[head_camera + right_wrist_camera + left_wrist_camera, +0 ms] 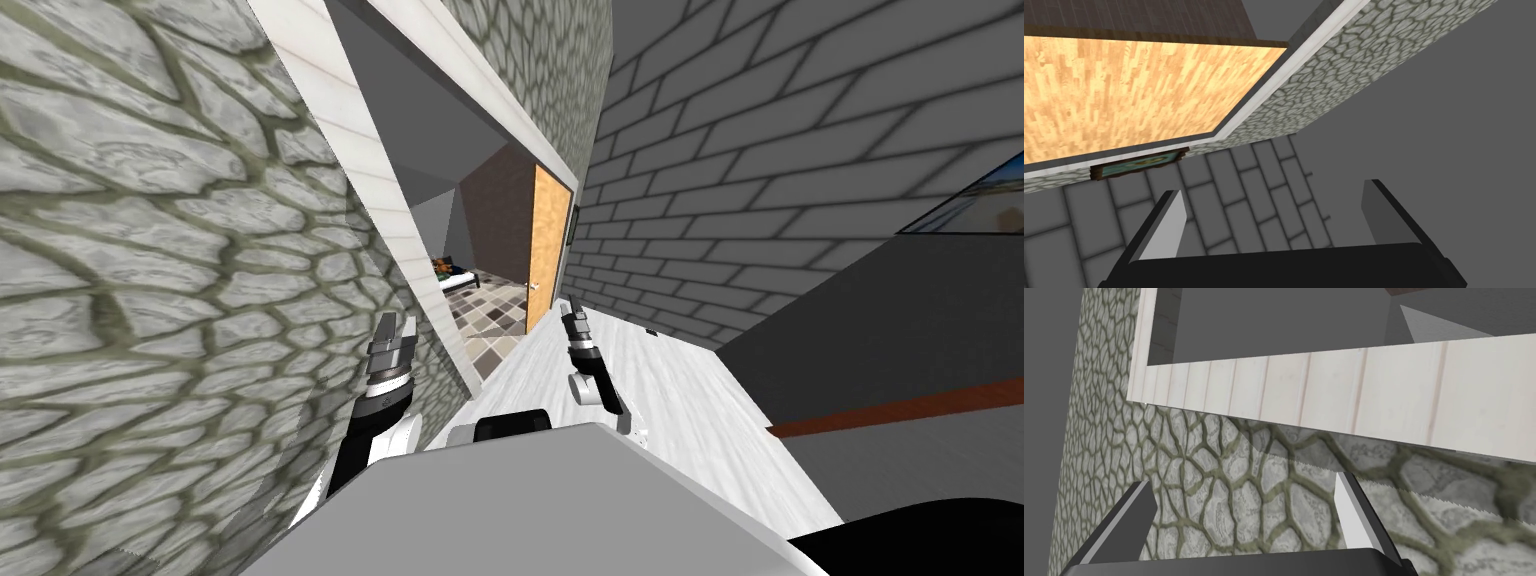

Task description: Push the door open

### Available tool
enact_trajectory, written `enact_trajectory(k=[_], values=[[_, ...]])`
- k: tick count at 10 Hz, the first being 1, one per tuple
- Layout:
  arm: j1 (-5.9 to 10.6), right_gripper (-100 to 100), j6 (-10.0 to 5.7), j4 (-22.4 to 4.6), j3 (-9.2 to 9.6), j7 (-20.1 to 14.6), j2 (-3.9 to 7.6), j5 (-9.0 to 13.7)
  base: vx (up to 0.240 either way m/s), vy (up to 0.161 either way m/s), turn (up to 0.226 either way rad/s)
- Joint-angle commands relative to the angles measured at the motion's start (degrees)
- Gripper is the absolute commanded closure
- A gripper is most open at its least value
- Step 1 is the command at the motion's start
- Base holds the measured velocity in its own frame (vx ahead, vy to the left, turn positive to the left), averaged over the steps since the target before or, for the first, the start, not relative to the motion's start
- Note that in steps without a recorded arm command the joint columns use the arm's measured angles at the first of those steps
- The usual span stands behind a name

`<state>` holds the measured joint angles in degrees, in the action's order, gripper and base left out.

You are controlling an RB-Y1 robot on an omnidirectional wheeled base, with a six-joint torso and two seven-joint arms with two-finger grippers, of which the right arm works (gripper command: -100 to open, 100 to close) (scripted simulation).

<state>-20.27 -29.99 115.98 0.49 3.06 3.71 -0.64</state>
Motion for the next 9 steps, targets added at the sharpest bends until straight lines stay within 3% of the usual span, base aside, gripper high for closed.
enact_trajectory(k=[1, 9], values=[[0.78, -100, -0.71, -2.4, 0.22, -0.7, 0.28, -0.5, 0.135, -0.114, 0.071], [4.39, -100, -3.1, -12.0, 0.93, -3.4, 1.26, -2.7, 0.094, -0.085, 0.048]])
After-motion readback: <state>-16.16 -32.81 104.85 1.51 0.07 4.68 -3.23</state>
